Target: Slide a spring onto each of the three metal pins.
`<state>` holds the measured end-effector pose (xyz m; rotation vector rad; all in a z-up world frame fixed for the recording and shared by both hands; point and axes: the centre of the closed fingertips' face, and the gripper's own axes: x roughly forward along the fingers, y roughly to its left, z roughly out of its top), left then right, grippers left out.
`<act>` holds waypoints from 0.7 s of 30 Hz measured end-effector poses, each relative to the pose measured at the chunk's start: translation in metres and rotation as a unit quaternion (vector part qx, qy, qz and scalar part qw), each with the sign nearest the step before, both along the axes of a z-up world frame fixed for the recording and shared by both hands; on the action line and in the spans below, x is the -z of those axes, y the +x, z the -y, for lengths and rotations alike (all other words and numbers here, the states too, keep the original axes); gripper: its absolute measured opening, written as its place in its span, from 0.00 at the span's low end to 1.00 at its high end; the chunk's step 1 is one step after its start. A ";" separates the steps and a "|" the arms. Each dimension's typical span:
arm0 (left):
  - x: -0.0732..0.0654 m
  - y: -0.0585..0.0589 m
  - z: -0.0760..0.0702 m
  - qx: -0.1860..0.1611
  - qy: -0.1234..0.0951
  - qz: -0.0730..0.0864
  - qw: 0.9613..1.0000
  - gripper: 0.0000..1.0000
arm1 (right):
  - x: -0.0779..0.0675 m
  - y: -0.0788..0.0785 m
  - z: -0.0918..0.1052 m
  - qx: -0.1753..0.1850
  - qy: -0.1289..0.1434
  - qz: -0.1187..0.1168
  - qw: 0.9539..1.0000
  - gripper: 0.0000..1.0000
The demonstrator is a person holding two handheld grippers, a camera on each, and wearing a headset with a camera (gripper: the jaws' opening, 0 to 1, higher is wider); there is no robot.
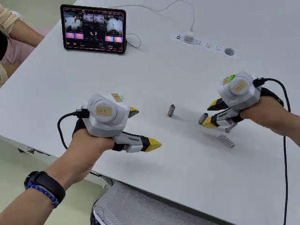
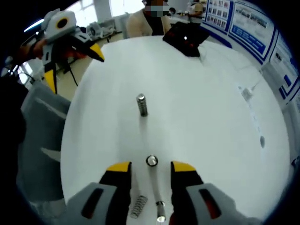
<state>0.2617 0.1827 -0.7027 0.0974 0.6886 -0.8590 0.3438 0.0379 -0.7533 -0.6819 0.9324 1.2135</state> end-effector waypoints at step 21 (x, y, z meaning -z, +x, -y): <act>-0.013 -0.004 0.005 0.003 0.001 0.011 1.000 0.72 | -0.023 -0.009 0.004 0.076 0.079 0.003 0.994 0.39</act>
